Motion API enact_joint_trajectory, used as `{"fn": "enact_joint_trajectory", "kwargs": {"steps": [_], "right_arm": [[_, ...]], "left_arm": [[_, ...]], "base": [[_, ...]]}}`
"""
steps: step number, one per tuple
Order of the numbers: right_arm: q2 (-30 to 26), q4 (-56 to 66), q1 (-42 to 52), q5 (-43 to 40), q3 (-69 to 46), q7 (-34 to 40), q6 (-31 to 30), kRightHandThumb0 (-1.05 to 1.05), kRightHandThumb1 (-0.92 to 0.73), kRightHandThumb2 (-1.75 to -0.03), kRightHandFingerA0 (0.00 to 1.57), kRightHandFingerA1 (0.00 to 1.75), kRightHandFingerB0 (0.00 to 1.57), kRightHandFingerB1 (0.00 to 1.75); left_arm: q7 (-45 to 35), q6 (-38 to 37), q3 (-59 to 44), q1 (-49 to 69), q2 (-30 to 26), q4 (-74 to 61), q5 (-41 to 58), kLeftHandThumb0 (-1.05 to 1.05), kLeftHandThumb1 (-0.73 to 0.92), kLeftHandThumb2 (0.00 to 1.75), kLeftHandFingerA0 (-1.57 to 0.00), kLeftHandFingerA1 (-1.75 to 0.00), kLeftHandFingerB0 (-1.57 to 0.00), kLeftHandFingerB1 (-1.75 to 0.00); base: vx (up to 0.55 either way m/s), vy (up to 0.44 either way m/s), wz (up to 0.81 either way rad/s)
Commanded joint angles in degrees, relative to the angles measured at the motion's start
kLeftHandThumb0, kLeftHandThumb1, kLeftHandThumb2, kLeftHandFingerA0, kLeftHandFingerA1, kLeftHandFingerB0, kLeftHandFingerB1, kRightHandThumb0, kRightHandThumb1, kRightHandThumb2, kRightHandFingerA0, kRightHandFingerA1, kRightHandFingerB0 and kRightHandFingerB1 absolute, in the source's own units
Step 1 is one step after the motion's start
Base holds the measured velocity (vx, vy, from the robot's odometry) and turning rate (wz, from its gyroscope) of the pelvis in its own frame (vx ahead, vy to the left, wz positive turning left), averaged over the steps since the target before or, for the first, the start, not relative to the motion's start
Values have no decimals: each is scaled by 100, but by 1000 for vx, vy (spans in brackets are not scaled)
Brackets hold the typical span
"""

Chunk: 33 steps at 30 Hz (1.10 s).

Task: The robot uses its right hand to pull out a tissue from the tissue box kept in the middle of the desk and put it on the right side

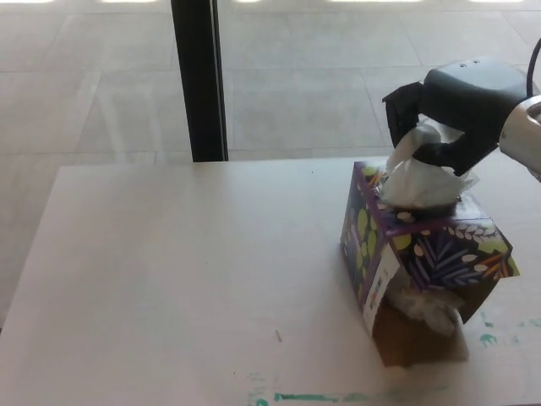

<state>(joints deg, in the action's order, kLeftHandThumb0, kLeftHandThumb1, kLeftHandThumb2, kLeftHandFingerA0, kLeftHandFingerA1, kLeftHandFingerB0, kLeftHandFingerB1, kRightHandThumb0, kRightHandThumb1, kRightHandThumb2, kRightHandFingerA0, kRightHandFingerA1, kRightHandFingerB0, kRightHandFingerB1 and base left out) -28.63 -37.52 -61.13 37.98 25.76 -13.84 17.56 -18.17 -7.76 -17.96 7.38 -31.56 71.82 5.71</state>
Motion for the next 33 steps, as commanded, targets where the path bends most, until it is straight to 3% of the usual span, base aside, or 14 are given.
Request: {"fn": "enact_joint_trajectory", "kwargs": {"steps": [1, 2, 3, 6, 7, 8, 9, 10, 13, 15, 18, 22, 23, 33], "right_arm": [[-156, 125, -332, 196, -38, 20, 117, -27, -50, -96, 88, 175, 72, 145], [-180, 137, -367, 235, -26, 49, 149, -27, -48, -97, 89, 175, 74, 141], [-214, 180, -374, 332, -5, 178, 175, -25, -48, -97, 89, 175, 81, 123], [-288, 183, -338, 386, -16, 425, 389, -22, -47, -102, 91, 175, 83, 125], [-286, 179, -346, 409, -14, 453, 385, -22, -47, -104, 92, 175, 78, 144], [-308, 158, -371, 468, 1, 524, 435, -23, -48, -104, 91, 175, 79, 131], [-342, 130, -404, 539, 24, 612, 512, -23, -48, -104, 91, 175, 79, 131], [-412, 146, -418, 628, 59, 620, 537, -21, -45, -103, 91, 175, 76, 145], [-505, 176, -420, 697, 103, 622, 628, -20, -41, -104, 90, 175, 69, 164], [-663, 173, -351, 828, 123, 1003, 942, -19, -38, -106, 93, 175, 74, 159], [-740, 169, -355, 909, 159, 993, 930, -23, -44, -109, 93, 175, 76, 147], [-788, 91, -408, 990, 152, 1043, 920, -25, -46, -108, 93, 175, 73, 153], [-867, -46, -458, 1100, 153, 1485, 1156, -21, -42, -104, 95, 175, 67, 173], [-1453, -491, -989, 1720, 421, 2257, 1667, -23, -40, -100, 98, 175, 69, 170]], "left_arm": [[123, -58, 16, 55, -15, 8, -22, -105, 90, 86, -83, -117, -55, -99], [128, -118, 56, 69, -19, 11, -65, -105, 92, 84, -81, -116, -50, -99], [143, -118, 61, 65, -18, 21, -64, -105, 91, 84, -82, -116, -51, -100], [112, -119, 68, 65, -17, 61, -40, -105, 91, 87, -84, -117, -56, -100], [83, -120, 59, 71, -21, 59, -25, -105, 91, 86, -82, -117, -55, -100], [69, -122, 42, 79, -17, 45, -2, -105, 90, 88, -84, -119, -55, -100], [67, -125, 22, 89, -9, 24, 23, -105, 90, 88, -84, -119, -55, -100], [108, -143, 62, 97, -16, 16, -25, -105, 92, 84, -81, -116, -51, -97], [81, -129, 55, 87, -29, 58, -18, -105, 92, 84, -81, -114, -51, -96], [102, -150, 94, 83, -33, 84, -61, -105, 92, 84, -81, -114, -51, -96], [81, -153, 87, 98, -31, 91, -42, -105, 91, 85, -80, -117, -50, -100], [84, -122, 61, 87, -16, 113, -11, -105, 91, 84, -77, -116, -51, -100], [74, -123, 31, 107, -17, 116, 19, -105, 91, 87, -83, -117, -54, -99], [64, -183, 154, 156, -107, 92, -102, -105, 92, 86, -78, -114, -51, -96]], "base": [[0, 0, 0], [0, 0, 0], [0, 0, 0], [0, 0, 0], [0, 0, 0], [0, 0, 0], [0, 0, 0], [0, 0, 0], [0, 0, 0], [0, 0, 0], [0, 0, 0], [0, 0, 0], [0, 0, 0], [0, 0, 0]]}}
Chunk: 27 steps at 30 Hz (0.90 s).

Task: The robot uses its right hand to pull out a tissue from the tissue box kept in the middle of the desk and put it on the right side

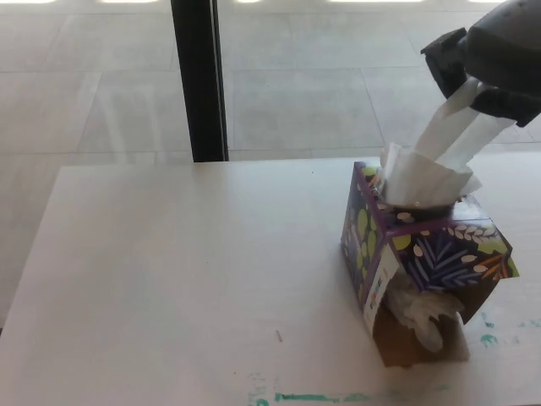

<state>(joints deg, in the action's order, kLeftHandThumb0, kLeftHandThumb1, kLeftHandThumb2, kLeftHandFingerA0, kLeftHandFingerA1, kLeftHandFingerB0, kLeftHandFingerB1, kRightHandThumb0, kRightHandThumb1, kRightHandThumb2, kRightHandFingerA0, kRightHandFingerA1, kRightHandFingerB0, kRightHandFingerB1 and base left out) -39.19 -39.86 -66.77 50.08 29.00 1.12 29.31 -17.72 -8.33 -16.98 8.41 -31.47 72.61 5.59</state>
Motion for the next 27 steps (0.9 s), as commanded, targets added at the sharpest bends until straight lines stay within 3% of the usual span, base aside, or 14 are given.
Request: {"fn": "enact_joint_trajectory", "kwargs": {"steps": [1, 8, 9, 17, 22, 26, 27], "right_arm": [[-420, -357, -480, 575, 137, 932, 557, -25, -39, -101, 98, 175, 71, 167], [-801, -789, -852, 845, 247, 1604, 804, -22, -36, -112, 101, 175, 74, 167], [-826, -818, -883, 880, 270, 1646, 801, -23, -35, -109, 100, 175, 74, 167], [-1253, -1170, -1211, 1077, 402, 1863, 886, -25, -38, -100, 97, 175, 69, 172], [-1352, -1312, -1357, 1148, 479, 1901, 869, -25, -42, -95, 96, 175, 72, 163], [-1290, -1394, -1076, 512, 145, 1084, 894, -20, -51, -94, 89, 175, 63, 168], [-1264, -1378, -731, 192, -31, 1028, 1032, -18, -56, -87, 87, 175, 70, 156]], "left_arm": [[35, -137, 62, 71, -122, 29, -96, -105, 68, 138, -80, -109, -47, -88], [76, -110, 46, 139, -145, 12, -69, -105, 69, 135, -78, -108, -54, -91], [69, -110, 43, 148, -153, 19, -67, -105, 92, 85, -77, -116, -51, -98], [23, -159, 19, 243, -182, 4, -36, -105, 92, 86, -81, -119, -54, -100], [3, -141, -7, 237, -209, 25, -24, -105, 92, 87, -80, -118, -55, -101], [21, -177, -15, 265, -213, -22, -17, -105, 92, 89, -82, -118, -55, -100], [39, -163, -8, 248, -214, -7, -30, -105, 92, 86, -79, -118, -50, -101]], "base": [[0, 0, 0], [0, 0, 0], [0, 0, 0], [0, 0, 0], [0, 0, 0], [0, 0, 0], [0, 0, 0]]}}
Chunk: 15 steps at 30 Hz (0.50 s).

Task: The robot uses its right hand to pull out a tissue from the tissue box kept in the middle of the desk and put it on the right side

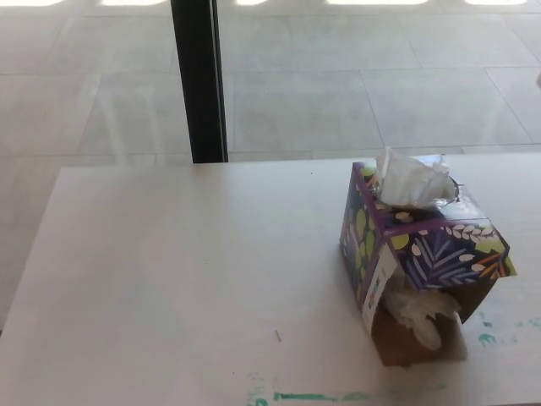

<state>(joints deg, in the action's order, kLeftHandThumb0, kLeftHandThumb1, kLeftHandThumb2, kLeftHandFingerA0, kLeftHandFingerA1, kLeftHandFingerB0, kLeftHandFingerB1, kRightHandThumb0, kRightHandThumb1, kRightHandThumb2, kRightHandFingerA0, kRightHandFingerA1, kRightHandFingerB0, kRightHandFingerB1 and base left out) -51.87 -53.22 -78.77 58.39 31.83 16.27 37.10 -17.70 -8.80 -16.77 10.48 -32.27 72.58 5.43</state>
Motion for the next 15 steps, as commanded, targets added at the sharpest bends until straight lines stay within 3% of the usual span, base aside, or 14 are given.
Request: {"fn": "enact_joint_trajectory", "kwargs": {"steps": [1, 2, 4, 5, 6, 7, 9, 10, 11, 13, 14, 15], "right_arm": [[20, -23, 501, -668, -374, -531, 273, -18, -56, -87, 87, 175, 70, 156], [54, 15, 662, -799, -441, -661, 262, -9, -54, -92, 102, 168, 68, 140], [113, 114, 918, -1001, -595, -909, 231, -9, -54, -92, 102, 168, 68, 140], [165, 172, 1208, -1107, -634, -990, 171, -9, -64, -72, 103, 168, 67, 138], [244, 342, 1795, -1217, -668, -1075, 41, -17, -63, -70, 81, 168, 71, 142], [324, 365, 2032, -1422, -759, -1239, 36, -13, -61, -75, 85, 162, 75, 136], [381, 453, 2349, -1457, -810, -1191, 14, -14, -59, -79, 87, 161, 75, 135], [394, 472, 2562, -1340, -777, -961, 53, -15, -58, -85, 90, 162, 75, 132], [383, 705, 2804, -1365, -779, -1245, -163, -14, -62, -83, 90, 166, 73, 137], [413, 1073, 3366, -1316, -746, -1448, -408, -17, -69, -64, 73, 174, 63, 149], [406, 1192, 3482, -1286, -713, -1734, -597, -19, -71, -59, 71, 172, 61, 141], [357, 1307, 3653, -1178, -703, -1639, -634, -29, -60, -67, 81, 150, 72, 79]], "left_arm": [[39, -119, -37, 46, -127, -4, -6, -105, 92, 86, -79, -118, -50, -101], [54, -119, -43, 47, -125, -9, 0, -105, 92, 86, -80, -118, -51, -101], [75, -114, -57, 34, -124, -18, 9, -105, 92, 86, -80, -118, -51, -101], [91, -117, -63, 29, -123, -8, 12, -105, 92, 85, -83, -116, -53, -99], [98, -117, -88, 11, -125, 8, 29, -105, 92, 89, -86, -117, -56, -99], [70, -115, -100, 11, -124, -5, 44, -105, 92, 85, -82, -117, -51, -100], [76, -114, -122, 8, -103, -1, 65, -105, 92, 89, -86, -117, -59, -101], [67, -113, -127, 0, -81, 16, 68, -105, 91, 86, -84, -117, -52, -100], [83, -114, -114, -18, -83, 44, 47, -105, 92, 84, -81, -114, -53, -97], [81, -76, -170, -42, -89, 24, 105, -105, 92, 85, -81, -117, -51, -99], [130, -105, -136, -41, -96, 2, 62, -105, 92, 87, -79, -116, -51, -98], [181, -114, -123, -39, -99, -27, 42, -105, 92, 88, -83, -116, -52, -99]], "base": [[0, 0, 0], [0, 0, 0], [0, 0, 0], [0, 0, 0], [0, 0, 0], [0, 0, 0], [0, 0, 0], [0, 0, 0], [0, 0, 0], [0, 0, 0], [0, 0, 0], [0, 0, 0]]}}
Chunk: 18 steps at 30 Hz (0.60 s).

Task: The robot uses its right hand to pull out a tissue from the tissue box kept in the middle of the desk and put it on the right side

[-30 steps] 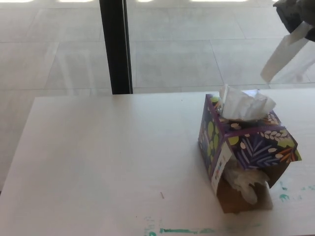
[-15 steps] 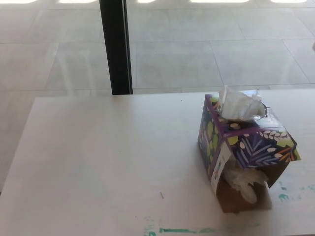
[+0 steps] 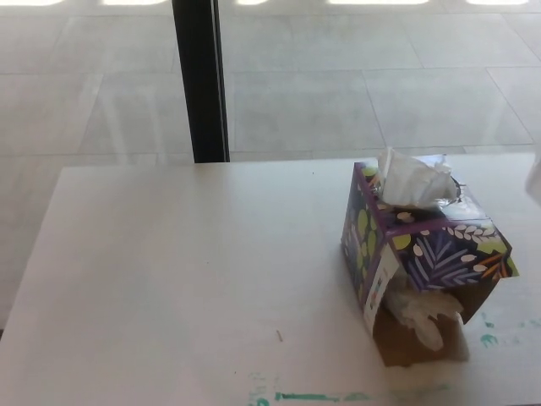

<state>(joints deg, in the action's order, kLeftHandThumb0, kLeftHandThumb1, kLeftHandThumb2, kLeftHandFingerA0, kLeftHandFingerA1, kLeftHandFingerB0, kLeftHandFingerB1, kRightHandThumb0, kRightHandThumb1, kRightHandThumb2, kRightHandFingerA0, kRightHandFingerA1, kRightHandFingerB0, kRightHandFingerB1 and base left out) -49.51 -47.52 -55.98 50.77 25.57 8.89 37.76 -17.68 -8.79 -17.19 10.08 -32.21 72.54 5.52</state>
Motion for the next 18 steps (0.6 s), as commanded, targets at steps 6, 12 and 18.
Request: {"fn": "enact_joint_trajectory", "kwargs": {"steps": [6, 12, 18], "right_arm": [[-114, 1267, 1997, 132, 20, -1679, -1639, -25, -70, -61, 68, 159, 67, 110], [-202, 1609, 2334, 67, -184, -2001, -1985, -34, -67, -61, 70, 130, 34, 33], [-112, 1958, 2195, 445, -19, -2752, -2474, -81, -46, -77, 0, 2, 0, 3]], "left_arm": [[99, -70, -148, -67, -105, -8, 89, -105, 92, 85, -82, -117, -56, -100], [67, -81, -123, -37, -129, -83, 69, -105, 92, 86, -79, -117, -50, -100], [58, -122, -93, -113, -135, -96, 40, -105, 92, 86, -80, -115, -52, -97]], "base": [[0, 0, 0], [0, 0, 0], [0, 0, 0]]}}
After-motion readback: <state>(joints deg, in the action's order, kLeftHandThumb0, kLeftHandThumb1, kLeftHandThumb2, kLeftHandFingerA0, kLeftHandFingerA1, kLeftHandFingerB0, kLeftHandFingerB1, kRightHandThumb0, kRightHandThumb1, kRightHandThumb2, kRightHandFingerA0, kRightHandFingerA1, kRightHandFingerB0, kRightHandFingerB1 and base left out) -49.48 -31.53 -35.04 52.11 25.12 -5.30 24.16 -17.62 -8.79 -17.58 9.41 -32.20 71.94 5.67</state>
